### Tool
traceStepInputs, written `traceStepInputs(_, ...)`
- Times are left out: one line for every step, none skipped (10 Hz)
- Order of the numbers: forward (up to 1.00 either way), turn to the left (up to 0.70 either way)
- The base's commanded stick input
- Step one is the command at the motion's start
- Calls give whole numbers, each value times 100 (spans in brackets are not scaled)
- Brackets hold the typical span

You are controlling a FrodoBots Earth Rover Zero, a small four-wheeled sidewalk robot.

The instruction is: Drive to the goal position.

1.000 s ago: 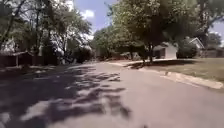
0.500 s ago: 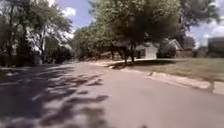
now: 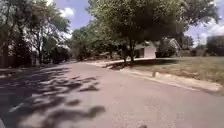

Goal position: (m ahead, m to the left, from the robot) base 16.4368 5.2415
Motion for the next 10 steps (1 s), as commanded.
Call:
traceStepInputs(85, 0)
traceStepInputs(85, 0)
traceStepInputs(85, 0)
traceStepInputs(85, 0)
traceStepInputs(85, 0)
traceStepInputs(85, 0)
traceStepInputs(85, 0)
traceStepInputs(85, 0)
traceStepInputs(85, 0)
traceStepInputs(85, 0)
